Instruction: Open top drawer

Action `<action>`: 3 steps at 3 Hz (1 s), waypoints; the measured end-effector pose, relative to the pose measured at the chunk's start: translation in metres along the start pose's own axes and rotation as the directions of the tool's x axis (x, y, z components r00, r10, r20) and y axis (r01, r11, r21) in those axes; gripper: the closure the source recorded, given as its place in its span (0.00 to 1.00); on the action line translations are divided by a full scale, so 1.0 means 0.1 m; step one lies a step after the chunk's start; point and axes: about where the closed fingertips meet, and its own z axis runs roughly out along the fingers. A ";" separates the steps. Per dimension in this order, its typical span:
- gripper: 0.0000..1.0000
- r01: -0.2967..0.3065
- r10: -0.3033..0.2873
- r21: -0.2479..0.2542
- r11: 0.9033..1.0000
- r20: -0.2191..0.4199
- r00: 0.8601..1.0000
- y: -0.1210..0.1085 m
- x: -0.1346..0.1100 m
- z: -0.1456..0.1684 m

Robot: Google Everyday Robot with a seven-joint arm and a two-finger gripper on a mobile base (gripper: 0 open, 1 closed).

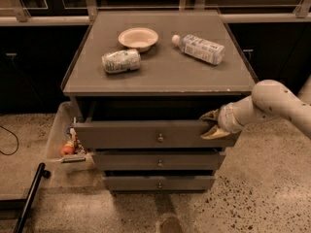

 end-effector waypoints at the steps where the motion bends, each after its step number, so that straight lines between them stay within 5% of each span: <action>1: 0.24 -0.001 0.001 0.000 1.000 0.003 1.000 0.00 0.00 0.01; 2: 0.27 -0.024 0.024 -0.009 1.000 -0.004 1.000 0.12 0.00 -0.06; 3: 0.52 -0.042 0.042 -0.012 0.999 -0.008 0.999 0.36 -0.04 -0.22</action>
Offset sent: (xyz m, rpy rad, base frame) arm -0.0322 -0.0148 0.0046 -0.0028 0.0418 -0.0480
